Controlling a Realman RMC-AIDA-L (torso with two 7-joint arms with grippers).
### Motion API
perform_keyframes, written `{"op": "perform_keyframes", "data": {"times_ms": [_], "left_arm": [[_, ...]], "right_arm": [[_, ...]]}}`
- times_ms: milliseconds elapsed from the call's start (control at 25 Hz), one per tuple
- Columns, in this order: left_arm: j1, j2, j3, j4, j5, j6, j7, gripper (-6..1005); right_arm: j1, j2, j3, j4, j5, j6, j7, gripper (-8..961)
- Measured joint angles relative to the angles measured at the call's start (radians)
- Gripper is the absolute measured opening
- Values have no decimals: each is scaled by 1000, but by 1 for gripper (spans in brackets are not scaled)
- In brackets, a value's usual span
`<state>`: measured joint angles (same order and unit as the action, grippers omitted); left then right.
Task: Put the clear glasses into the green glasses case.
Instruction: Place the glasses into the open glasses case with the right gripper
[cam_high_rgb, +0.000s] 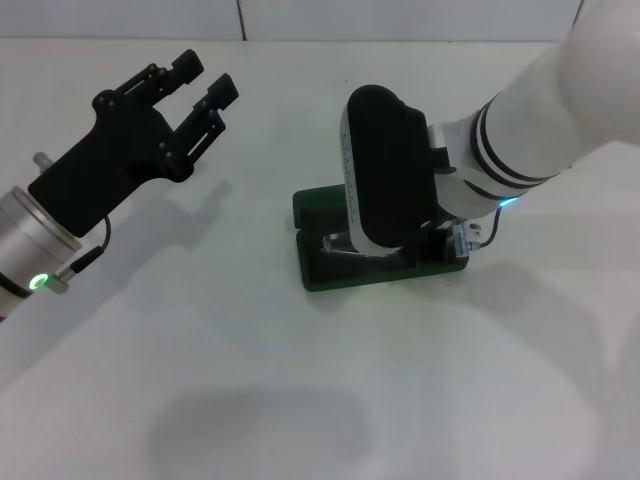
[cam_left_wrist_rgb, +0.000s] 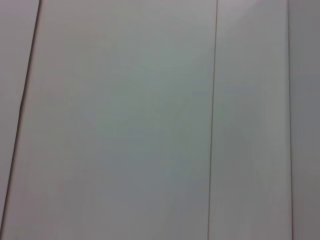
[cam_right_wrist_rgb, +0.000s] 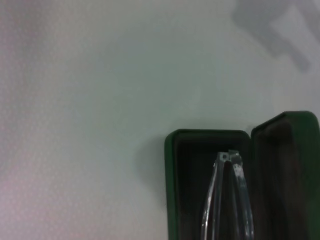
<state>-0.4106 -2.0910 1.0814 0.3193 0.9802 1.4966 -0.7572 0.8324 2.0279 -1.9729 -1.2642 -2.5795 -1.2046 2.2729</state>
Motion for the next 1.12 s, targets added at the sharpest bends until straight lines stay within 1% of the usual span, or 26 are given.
{"op": "perform_keyframes", "data": {"times_ms": [120,280,560,760,1000,1120], "left_arm": [[-3,0,0,0,0,0,-2,482],[-6,1,0,0,0,1,-2,483],[-8,3,-1,0,0,1,-1,483],[-8,5,-3,0,0,1,1,483],[-8,6,-5,2,0,1,1,484],[-8,7,-3,2,0,0,1,484]], "right_arm": [[-14,0,-32,-8,-15,44,0,112],[-31,0,-49,-20,-34,78,0,112],[-39,0,-88,-23,-48,124,0,112],[-74,0,-122,-37,-83,175,0,113],[-92,0,-139,-49,-97,186,0,113],[-114,0,-145,-58,-98,204,1,113]]}}
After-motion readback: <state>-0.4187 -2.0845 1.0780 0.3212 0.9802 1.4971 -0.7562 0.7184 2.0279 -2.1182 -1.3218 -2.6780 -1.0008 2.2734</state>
